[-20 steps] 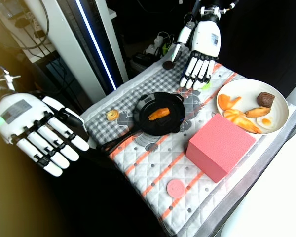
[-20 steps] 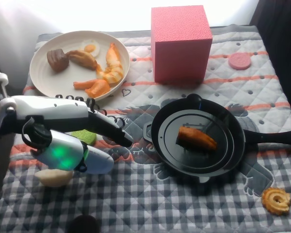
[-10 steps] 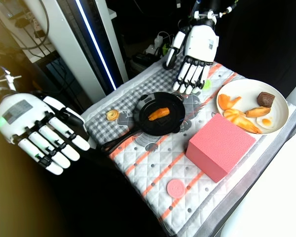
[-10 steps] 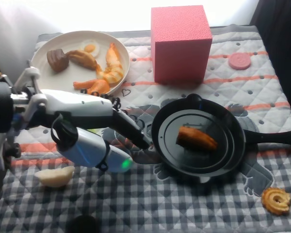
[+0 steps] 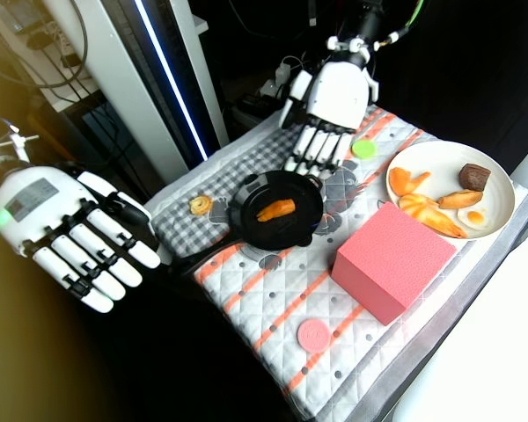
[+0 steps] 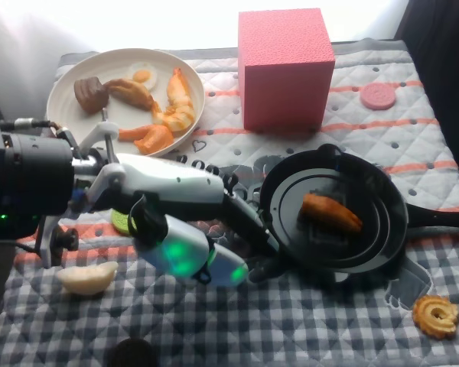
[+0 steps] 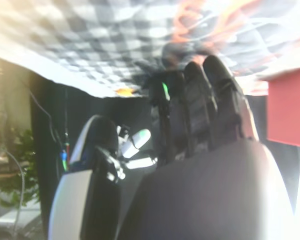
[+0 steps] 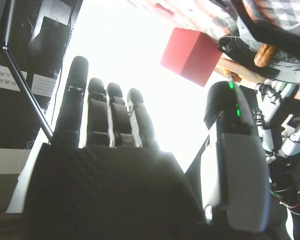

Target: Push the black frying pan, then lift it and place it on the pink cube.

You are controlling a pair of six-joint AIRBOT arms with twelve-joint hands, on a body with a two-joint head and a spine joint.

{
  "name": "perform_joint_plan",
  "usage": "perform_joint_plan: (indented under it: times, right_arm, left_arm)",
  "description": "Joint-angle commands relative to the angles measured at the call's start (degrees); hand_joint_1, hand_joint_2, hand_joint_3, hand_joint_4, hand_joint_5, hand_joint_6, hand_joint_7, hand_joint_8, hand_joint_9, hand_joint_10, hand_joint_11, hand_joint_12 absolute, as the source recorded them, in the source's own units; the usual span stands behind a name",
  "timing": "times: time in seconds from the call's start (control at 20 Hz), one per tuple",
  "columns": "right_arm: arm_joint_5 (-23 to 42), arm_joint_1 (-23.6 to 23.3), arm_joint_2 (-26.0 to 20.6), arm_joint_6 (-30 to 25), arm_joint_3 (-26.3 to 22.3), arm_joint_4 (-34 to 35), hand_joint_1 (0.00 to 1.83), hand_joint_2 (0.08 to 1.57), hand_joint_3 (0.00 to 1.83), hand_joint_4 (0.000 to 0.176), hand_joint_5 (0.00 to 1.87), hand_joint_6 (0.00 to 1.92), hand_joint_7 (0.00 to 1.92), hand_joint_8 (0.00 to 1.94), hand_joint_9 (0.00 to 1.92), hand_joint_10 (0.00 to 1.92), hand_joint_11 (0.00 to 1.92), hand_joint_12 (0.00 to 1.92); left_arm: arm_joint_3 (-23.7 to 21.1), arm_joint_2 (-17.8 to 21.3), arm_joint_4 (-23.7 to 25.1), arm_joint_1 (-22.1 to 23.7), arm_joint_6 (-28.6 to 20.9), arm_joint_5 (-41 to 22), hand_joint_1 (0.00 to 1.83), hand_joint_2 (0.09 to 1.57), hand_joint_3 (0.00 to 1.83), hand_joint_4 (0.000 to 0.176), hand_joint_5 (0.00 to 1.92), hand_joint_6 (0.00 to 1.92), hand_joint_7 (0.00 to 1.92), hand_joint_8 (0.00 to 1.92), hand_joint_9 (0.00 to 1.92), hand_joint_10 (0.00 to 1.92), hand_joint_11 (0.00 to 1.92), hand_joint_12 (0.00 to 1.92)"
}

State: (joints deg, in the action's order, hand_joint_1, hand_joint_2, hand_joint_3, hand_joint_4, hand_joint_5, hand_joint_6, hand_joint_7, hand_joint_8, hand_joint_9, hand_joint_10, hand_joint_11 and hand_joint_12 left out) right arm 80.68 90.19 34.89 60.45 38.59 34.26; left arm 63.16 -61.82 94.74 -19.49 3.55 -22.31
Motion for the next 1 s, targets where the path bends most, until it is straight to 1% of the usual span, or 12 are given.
perform_joint_plan:
  times: [0.0,0.05,0.1,0.2,0.35,0.5,0.55,0.6,0.7,0.8,0.85,0.95]
  right_arm:
    - [7.3,-0.3,-0.1,-0.2,0.5,0.5,0.46,1.19,0.00,0.029,0.00,0.00,0.00,0.00,0.00,0.00,0.00,0.58]
    - [7.3,-0.3,-0.1,-0.2,0.5,0.5,0.46,1.19,0.00,0.038,0.00,0.00,0.00,0.00,0.00,0.00,0.00,0.52]
    - [7.3,-0.2,-0.1,-0.2,0.5,0.5,0.46,1.18,0.00,0.043,0.00,0.00,0.00,0.00,0.00,0.00,0.00,0.47]
    - [7.4,-0.2,0.0,-0.3,0.5,0.5,0.46,1.18,0.00,0.029,0.00,0.00,0.00,0.00,0.00,0.00,0.00,0.46]
    - [7.4,-0.2,0.0,-0.3,0.5,0.5,0.45,1.18,0.00,0.035,0.00,0.00,0.00,0.00,0.00,0.00,0.00,0.53]
    - [7.4,-0.2,0.0,-0.3,0.4,0.5,0.44,1.17,0.00,0.033,0.00,0.00,0.00,0.00,0.00,0.00,0.00,0.59]
    - [7.4,-0.2,0.0,-0.4,0.4,0.5,0.46,1.18,0.00,0.020,0.00,0.00,0.00,0.00,0.00,0.00,0.00,0.59]
    - [7.4,-0.2,0.0,-0.4,0.4,0.5,0.45,1.17,0.00,0.038,0.00,0.00,0.00,0.00,0.00,0.00,0.00,0.63]
    - [7.5,-0.2,0.1,-0.4,0.4,0.5,0.45,1.17,0.00,0.029,0.00,0.00,0.00,0.00,0.00,0.00,0.00,0.67]
    - [7.6,-0.2,0.1,-0.4,0.4,0.5,0.46,1.17,0.00,0.027,0.00,0.00,0.00,0.00,0.00,0.00,0.00,0.79]
    - [7.6,-0.2,0.1,-0.4,0.4,0.5,0.45,1.16,0.00,0.032,0.00,0.00,0.00,0.00,0.00,0.00,0.00,0.81]
    - [7.6,-0.2,0.1,-0.4,0.4,0.5,0.45,1.17,0.00,0.026,0.00,0.00,0.00,0.00,0.00,0.00,0.00,0.81]
  left_arm:
    - [0.3,-0.5,-1.8,0.8,-0.2,-1.5,0.39,1.34,0.00,0.000,0.56,0.03,0.47,0.01,0.40,0.03,0.00,0.73]
    - [0.4,-0.8,-1.7,0.9,-0.2,-1.8,0.43,1.32,0.00,0.000,0.59,0.03,0.52,0.02,0.46,0.05,0.00,0.89]
    - [0.4,-1.2,-1.5,1.0,-0.2,-2.0,0.42,1.32,0.00,0.000,0.58,0.02,0.49,0.00,0.45,0.03,0.00,0.82]
    - [0.8,-2.2,-1.3,1.2,-0.2,-2.8,0.42,1.29,0.00,0.006,0.58,0.02,0.45,0.00,0.44,0.02,0.00,0.76]
    - [1.1,-3.4,-1.3,1.3,-0.2,-4.0,0.44,1.27,0.00,0.000,0.58,0.01,0.49,0.01,0.48,0.03,0.00,1.08]
    - [1.3,-4.1,-1.5,1.5,-0.2,-4.9,0.42,1.27,0.00,0.000,0.57,0.00,0.50,0.01,0.41,0.02,0.00,0.83]
    - [1.3,-4.2,-1.7,1.5,-0.2,-5.0,0.36,1.31,0.01,0.001,0.53,0.02,0.49,0.00,0.42,0.02,0.00,0.56]
    - [1.4,-4.5,-1.8,1.7,-0.2,-5.4,0.40,1.30,0.00,0.009,0.57,0.04,0.53,0.01,0.47,0.04,0.00,0.58]
    - [1.6,-5.0,-2.0,2.0,-0.1,-5.7,0.35,1.29,0.00,0.022,0.51,0.01,0.49,0.00,0.44,0.03,0.00,0.50]
    - [1.7,-5.4,-2.8,2.1,0.8,-5.9,0.38,1.28,0.00,0.014,0.52,0.01,0.47,0.00,0.43,0.01,0.00,0.61]
    - [1.8,-5.6,-3.2,2.1,1.1,-5.9,0.52,1.33,0.02,0.001,0.56,0.02,0.51,0.01,0.45,0.02,0.00,0.58]
    - [1.9,-5.8,-3.3,2.1,1.1,-6.0,0.54,1.33,0.01,0.002,0.56,0.01,0.51,0.01,0.44,0.01,0.00,0.58]
